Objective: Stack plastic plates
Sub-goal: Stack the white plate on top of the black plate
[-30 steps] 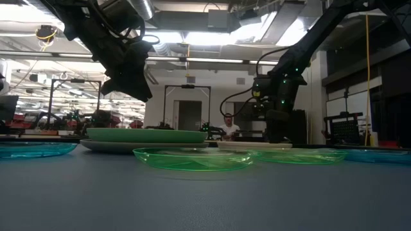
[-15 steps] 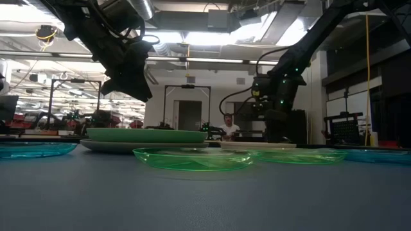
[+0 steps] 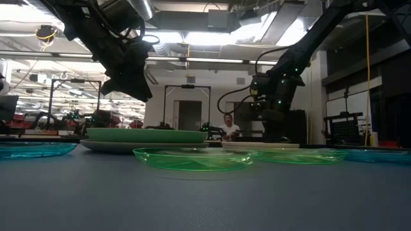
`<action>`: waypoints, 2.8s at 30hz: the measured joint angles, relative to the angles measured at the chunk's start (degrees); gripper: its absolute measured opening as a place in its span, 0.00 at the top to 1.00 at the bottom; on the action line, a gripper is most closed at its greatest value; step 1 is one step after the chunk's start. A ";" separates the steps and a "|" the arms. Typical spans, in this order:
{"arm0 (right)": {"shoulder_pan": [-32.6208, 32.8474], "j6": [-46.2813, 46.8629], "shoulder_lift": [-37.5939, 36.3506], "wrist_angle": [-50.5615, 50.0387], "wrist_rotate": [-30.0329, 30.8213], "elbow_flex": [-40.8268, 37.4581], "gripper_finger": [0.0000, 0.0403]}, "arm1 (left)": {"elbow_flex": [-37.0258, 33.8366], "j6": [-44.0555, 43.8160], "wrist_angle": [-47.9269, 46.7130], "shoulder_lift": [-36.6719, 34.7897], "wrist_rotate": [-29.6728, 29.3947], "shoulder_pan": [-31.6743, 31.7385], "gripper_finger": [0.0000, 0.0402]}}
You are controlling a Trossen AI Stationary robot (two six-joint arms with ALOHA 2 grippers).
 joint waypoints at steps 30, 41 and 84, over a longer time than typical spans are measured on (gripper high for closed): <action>-0.07 -3.08 0.15 6.70 -4.70 -0.04 1.00 | 0.00 2.91 0.03 -0.15 0.28 0.00 0.79; -0.02 -4.64 0.07 6.34 -6.64 4.62 1.00 | 0.04 2.99 0.04 -3.75 0.42 -0.02 0.79; 15.71 -8.92 0.06 5.37 -8.63 25.88 1.00 | 0.04 6.03 -1.70 -13.00 0.69 -0.01 0.79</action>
